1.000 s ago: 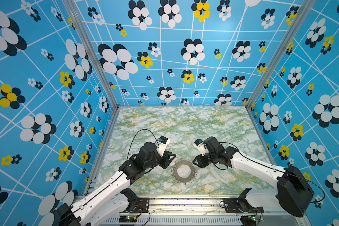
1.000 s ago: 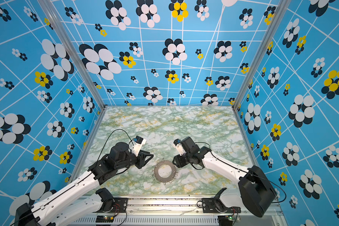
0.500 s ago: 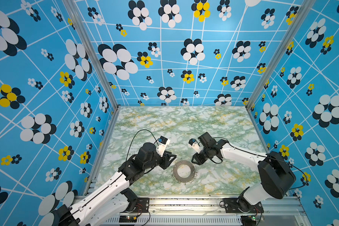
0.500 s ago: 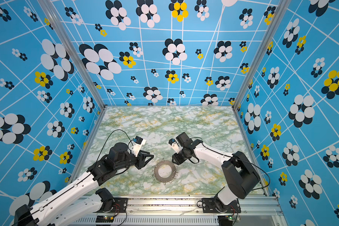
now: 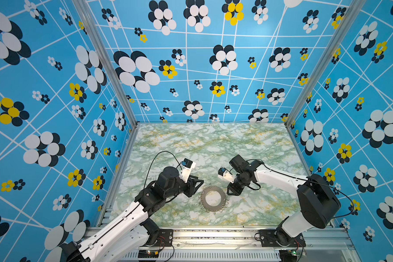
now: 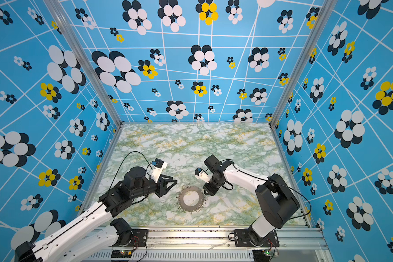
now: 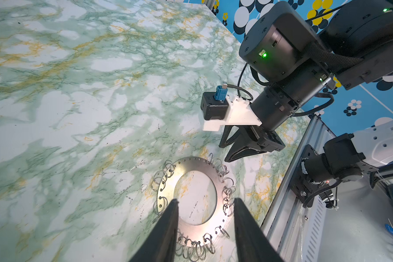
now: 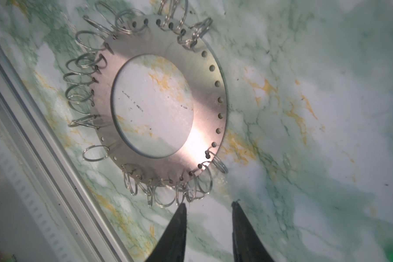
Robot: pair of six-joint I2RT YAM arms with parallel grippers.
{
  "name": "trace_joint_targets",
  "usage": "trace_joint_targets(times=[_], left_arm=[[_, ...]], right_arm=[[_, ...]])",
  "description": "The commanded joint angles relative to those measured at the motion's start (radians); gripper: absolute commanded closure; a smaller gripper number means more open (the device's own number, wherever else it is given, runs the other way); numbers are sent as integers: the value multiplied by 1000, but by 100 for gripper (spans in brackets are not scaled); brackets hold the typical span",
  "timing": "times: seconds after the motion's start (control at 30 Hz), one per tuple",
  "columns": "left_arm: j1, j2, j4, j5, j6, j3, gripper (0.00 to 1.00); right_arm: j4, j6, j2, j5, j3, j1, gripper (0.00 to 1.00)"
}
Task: Attach keys to a key ring
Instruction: Pick up the keyring from the bottom-center of the table.
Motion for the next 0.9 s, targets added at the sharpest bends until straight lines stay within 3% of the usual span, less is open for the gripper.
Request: trace_joint_targets(times=[0.0, 0.5, 0.87], left_arm=[[8, 4, 21, 21, 0, -7, 58], [9, -15, 8, 10, 1, -4, 58], [9, -33, 1, 5, 3, -9, 58]], right_arm=[[-57, 4, 42, -18, 26, -4, 68], [-94, 54, 149, -48, 99, -5, 70], [-123, 63, 189, -62, 125, -4, 80]])
